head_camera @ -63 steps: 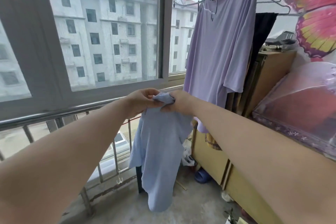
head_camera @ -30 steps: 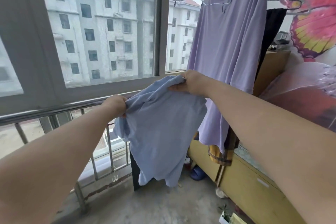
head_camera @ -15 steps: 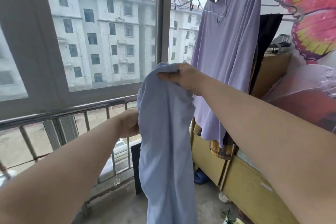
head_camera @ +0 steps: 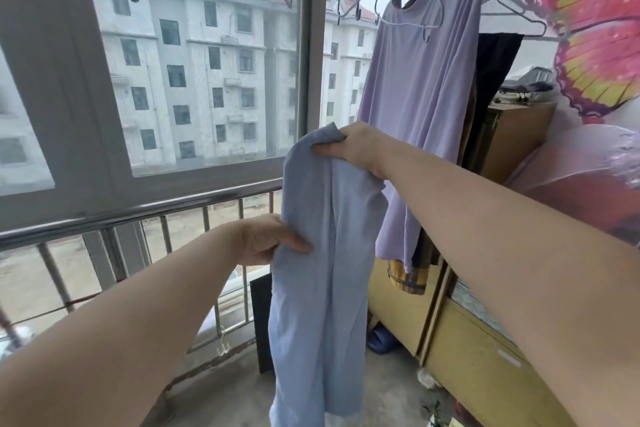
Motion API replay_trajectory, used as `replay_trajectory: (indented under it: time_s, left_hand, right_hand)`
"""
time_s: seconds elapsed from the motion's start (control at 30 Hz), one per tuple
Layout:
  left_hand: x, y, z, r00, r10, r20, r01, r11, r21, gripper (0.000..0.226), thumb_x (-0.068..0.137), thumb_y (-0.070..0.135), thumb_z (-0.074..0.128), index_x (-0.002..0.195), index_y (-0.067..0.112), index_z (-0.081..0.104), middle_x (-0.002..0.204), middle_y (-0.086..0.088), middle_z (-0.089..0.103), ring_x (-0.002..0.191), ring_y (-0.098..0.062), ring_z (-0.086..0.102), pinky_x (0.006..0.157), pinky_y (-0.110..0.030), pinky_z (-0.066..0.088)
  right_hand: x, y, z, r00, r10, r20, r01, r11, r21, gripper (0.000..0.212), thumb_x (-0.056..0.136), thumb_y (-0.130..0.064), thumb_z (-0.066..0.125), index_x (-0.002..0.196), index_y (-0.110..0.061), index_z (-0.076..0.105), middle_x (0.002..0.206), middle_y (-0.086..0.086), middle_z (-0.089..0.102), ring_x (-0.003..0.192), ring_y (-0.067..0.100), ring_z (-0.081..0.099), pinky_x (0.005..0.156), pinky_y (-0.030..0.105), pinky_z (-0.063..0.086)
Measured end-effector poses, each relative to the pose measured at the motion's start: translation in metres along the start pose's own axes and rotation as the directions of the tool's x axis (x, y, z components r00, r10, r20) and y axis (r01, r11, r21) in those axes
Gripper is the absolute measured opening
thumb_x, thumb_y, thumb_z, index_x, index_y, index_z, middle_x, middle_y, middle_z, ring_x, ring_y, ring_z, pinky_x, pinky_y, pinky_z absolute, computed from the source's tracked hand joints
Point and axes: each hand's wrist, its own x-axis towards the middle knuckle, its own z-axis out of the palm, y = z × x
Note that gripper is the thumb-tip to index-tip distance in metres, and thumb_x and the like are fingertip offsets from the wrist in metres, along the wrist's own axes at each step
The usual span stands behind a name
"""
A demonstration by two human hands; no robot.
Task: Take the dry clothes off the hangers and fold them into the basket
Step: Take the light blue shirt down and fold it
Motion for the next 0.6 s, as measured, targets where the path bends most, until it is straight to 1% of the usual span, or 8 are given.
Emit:
replay_trajectory:
  time_s: [0.07, 0.17, 0.27, 0.33, 0.4, 0.5, 0.53, 0.6]
  left_hand:
    - [0.000, 0.006, 0.000, 0.996, -0.029, -0.087, 0.032, 0.999, 0.033, 0.049, 0.063, -0.003, 0.067, 0.112, 0.001, 0.065, 0.111, -0.013, 0.070, 0.103, -0.028, 0.067, 0.097, -0.043, 0.049]
    - [-0.002, 0.014, -0.011, 0.978, -0.016, -0.208, -0.002, 0.996, -0.088, 0.050, 0.059, 0.001, 0.059, 0.109, 0.001, 0.065, 0.100, -0.015, 0.070, 0.092, -0.031, 0.067, 0.092, -0.042, 0.051]
    - [-0.007, 0.021, -0.012, 0.978, 0.028, -0.208, -0.068, 0.980, -0.188, 0.032, 0.060, 0.004, 0.054, 0.085, 0.002, 0.074, 0.086, -0.015, 0.071, 0.075, -0.029, 0.069, 0.073, -0.036, 0.058]
    - [-0.010, 0.024, -0.010, 0.975, 0.072, -0.210, -0.121, 0.966, -0.227, 0.027, 0.062, 0.006, 0.056, 0.079, 0.005, 0.076, 0.085, -0.013, 0.072, 0.073, -0.027, 0.070, 0.070, -0.034, 0.058]
    - [-0.013, 0.027, -0.009, 0.966, 0.122, -0.228, -0.179, 0.952, -0.250, 0.027, 0.070, 0.010, 0.053, 0.083, 0.006, 0.076, 0.088, -0.012, 0.072, 0.076, -0.026, 0.070, 0.074, -0.035, 0.057]
    - [-0.018, 0.031, -0.013, 0.947, 0.170, -0.273, -0.249, 0.925, -0.288, 0.028, 0.086, 0.012, 0.046, 0.103, 0.004, 0.067, 0.093, -0.012, 0.070, 0.080, -0.026, 0.069, 0.082, -0.039, 0.051]
    - [-0.019, 0.031, -0.017, 0.937, 0.187, -0.294, -0.276, 0.913, -0.300, 0.028, 0.088, 0.012, 0.046, 0.108, 0.004, 0.063, 0.095, -0.013, 0.070, 0.083, -0.026, 0.068, 0.083, -0.040, 0.050]
    - [-0.021, 0.034, -0.021, 0.916, 0.226, -0.330, -0.333, 0.888, -0.317, 0.030, 0.089, 0.015, 0.047, 0.115, 0.004, 0.059, 0.099, -0.013, 0.069, 0.088, -0.026, 0.066, 0.084, -0.040, 0.049]
  right_hand:
    - [-0.001, 0.004, -0.002, 1.000, -0.005, -0.012, 0.003, 0.995, -0.098, 0.046, 0.077, -0.047, 0.076, 0.105, -0.011, 0.071, 0.107, 0.008, 0.068, 0.096, 0.022, 0.066, 0.090, 0.036, 0.053]
    - [-0.004, 0.015, -0.009, 0.995, 0.005, -0.099, -0.008, 1.000, -0.030, 0.043, 0.076, -0.043, 0.078, 0.104, -0.012, 0.071, 0.105, 0.007, 0.071, 0.097, 0.020, 0.065, 0.092, 0.033, 0.052]
    - [-0.004, 0.025, -0.005, 0.992, -0.030, -0.125, 0.032, 0.999, 0.011, 0.041, 0.077, -0.042, 0.077, 0.103, -0.012, 0.069, 0.105, 0.009, 0.070, 0.097, 0.023, 0.065, 0.093, 0.037, 0.051]
    - [-0.005, 0.031, 0.001, 0.989, -0.043, -0.141, 0.048, 0.998, 0.033, 0.044, 0.081, -0.048, 0.071, 0.106, -0.013, 0.065, 0.103, 0.006, 0.066, 0.096, 0.022, 0.062, 0.091, 0.036, 0.051]
    - [-0.011, 0.036, 0.009, 0.984, 0.005, -0.178, 0.013, 0.995, 0.098, 0.045, 0.087, -0.052, 0.061, 0.112, -0.015, 0.057, 0.101, 0.000, 0.057, 0.092, 0.017, 0.055, 0.083, 0.031, 0.047]
    - [-0.019, 0.055, 0.025, 0.962, 0.168, -0.215, -0.120, 0.969, 0.218, 0.048, 0.092, -0.059, 0.046, 0.099, -0.012, 0.052, 0.082, 0.000, 0.051, 0.080, 0.018, 0.050, 0.077, 0.030, 0.041]
    - [-0.023, 0.062, 0.031, 0.950, 0.255, -0.181, -0.201, 0.941, 0.273, 0.055, 0.092, -0.062, 0.042, 0.100, -0.009, 0.053, 0.077, 0.002, 0.052, 0.076, 0.020, 0.053, 0.078, 0.033, 0.045]
    - [-0.034, 0.077, 0.043, 0.922, 0.382, 0.065, -0.375, 0.835, 0.403, 0.073, 0.089, -0.069, 0.035, 0.111, -0.002, 0.055, 0.077, 0.009, 0.063, 0.072, 0.023, 0.061, 0.082, 0.037, 0.050]
